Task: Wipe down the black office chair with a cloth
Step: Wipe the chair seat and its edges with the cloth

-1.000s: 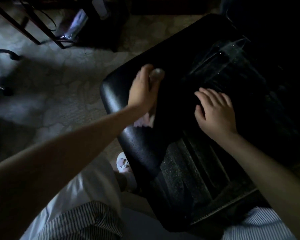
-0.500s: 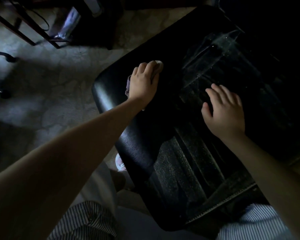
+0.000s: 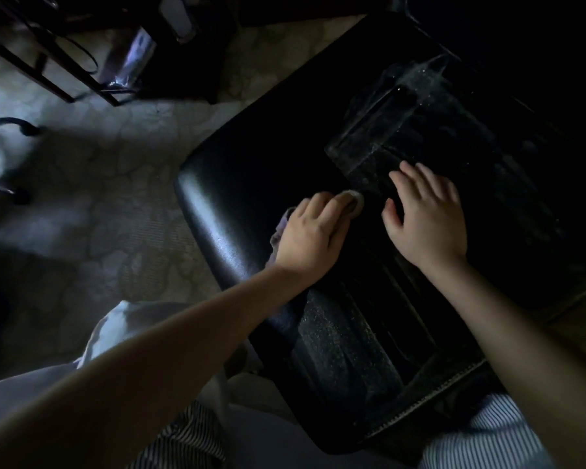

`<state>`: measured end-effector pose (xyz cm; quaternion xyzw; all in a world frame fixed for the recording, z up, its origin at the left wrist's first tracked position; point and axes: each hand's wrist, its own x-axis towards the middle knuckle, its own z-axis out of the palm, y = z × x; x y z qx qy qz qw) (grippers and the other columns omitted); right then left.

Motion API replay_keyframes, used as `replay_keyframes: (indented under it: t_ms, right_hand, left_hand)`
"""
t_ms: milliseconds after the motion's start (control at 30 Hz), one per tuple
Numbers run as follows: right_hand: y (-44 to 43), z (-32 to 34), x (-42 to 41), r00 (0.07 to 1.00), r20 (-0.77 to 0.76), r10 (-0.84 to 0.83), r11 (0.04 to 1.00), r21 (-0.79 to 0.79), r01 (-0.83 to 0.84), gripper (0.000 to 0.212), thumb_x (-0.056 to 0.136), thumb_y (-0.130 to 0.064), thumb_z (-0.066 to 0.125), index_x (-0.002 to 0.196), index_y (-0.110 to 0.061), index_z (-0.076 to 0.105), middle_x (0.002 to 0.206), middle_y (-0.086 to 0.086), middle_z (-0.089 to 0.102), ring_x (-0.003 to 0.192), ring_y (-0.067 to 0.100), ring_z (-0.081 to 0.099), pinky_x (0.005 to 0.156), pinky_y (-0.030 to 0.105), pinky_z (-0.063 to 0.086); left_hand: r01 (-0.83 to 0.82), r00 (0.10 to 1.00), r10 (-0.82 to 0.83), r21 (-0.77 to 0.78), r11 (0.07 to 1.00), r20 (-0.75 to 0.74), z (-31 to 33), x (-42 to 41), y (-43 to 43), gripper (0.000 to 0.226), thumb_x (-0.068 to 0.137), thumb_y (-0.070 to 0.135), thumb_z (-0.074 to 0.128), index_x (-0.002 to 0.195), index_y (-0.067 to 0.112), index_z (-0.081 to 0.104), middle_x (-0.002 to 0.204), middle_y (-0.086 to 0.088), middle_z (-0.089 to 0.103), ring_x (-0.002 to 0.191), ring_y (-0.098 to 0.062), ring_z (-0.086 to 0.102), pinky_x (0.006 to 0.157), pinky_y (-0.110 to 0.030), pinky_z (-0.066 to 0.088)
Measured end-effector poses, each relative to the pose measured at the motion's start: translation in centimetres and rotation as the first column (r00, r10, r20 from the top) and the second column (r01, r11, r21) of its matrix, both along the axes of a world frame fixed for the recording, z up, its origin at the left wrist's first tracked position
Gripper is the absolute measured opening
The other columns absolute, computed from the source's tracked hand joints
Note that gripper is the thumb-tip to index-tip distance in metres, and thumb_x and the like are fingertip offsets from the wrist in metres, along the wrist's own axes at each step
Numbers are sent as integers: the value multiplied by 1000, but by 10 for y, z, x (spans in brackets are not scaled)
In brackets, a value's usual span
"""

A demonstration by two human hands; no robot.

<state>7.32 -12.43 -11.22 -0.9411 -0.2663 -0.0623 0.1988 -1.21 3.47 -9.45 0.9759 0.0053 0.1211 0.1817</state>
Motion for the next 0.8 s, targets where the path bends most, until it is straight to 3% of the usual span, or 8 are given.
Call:
replay_keyframes:
  t_ms: [133, 233, 333, 400, 467, 667, 733, 800]
  right_hand:
    - [0, 0, 1, 1000, -4, 7, 1000, 10, -7, 49, 88, -30, 36, 123, -2, 58, 132, 16, 56, 124, 33, 49, 100, 49, 37]
    - [-2, 0, 4, 1000, -17, 9, 999, 42, -9, 46, 88, -25, 37, 121, -3, 59, 131, 15, 57, 124, 32, 50, 100, 47, 38]
    - [-4, -1, 4, 1000, -21, 10, 999, 54, -8, 41, 88, -21, 44, 122, -3, 59, 132, 14, 56, 126, 31, 49, 102, 46, 36]
    - [-4, -2, 4, 999, -30, 11, 998, 55, -9, 41, 88, -21, 46, 123, -3, 58, 133, 13, 55, 127, 31, 47, 103, 46, 35]
    - [-4, -2, 5, 1000, -24, 9, 998, 54, -8, 41, 90, -21, 44, 123, -3, 58, 133, 13, 55, 127, 30, 47, 103, 45, 35]
    - [-4, -6, 5, 999, -45, 1, 1000, 6, -1, 44, 94, -26, 34, 129, -7, 54, 141, 8, 48, 134, 25, 38, 107, 34, 18]
    - [-2, -6, 5, 999, -32, -4, 1000, 5, 4, 48, 93, -29, 30, 129, -7, 54, 140, 9, 49, 133, 24, 39, 107, 35, 19]
    - [-2, -6, 4, 1000, -14, -4, 1000, 19, 4, 48, 92, -28, 30, 127, -6, 56, 137, 10, 52, 131, 26, 42, 105, 35, 21]
  left_hand:
    - [124, 989, -132, -115, 986, -65, 8, -18, -18, 32, 87, 20, 54, 116, 8, 61, 104, -7, 61, 89, -24, 58, 82, -28, 41]
    - [2, 982, -77, -399, 917, -171, 22, -8, -10, 37, 81, 32, 54, 112, 12, 63, 103, -1, 63, 94, -12, 58, 82, -21, 44]
    - [-197, 980, 157, -461, 865, -125, 29, 16, 14, 37, 79, 35, 54, 105, 11, 64, 98, -3, 65, 92, -14, 58, 81, -26, 45]
    - [-333, 942, 325, -376, 865, -86, 32, 40, 39, 29, 86, 33, 56, 103, 11, 62, 98, -7, 63, 93, -20, 57, 78, -24, 40]
    - [-385, 921, 385, -269, 883, -55, 34, 69, 65, 27, 92, 31, 56, 107, 8, 60, 105, -12, 60, 98, -23, 54, 77, -19, 33]
    - [-386, 912, 379, -10, 923, -157, 13, 125, 87, 32, 96, 28, 45, 123, 13, 50, 123, -14, 51, 112, -32, 47, 90, -38, 36]
    - [-345, 925, 357, 104, 933, -133, 6, 124, 79, 35, 97, 24, 40, 129, 12, 46, 126, -15, 47, 112, -35, 45, 92, -40, 33]
    - [-326, 934, 340, 124, 937, -108, 6, 120, 74, 35, 98, 23, 39, 130, 12, 45, 127, -15, 47, 112, -33, 45, 91, -37, 33]
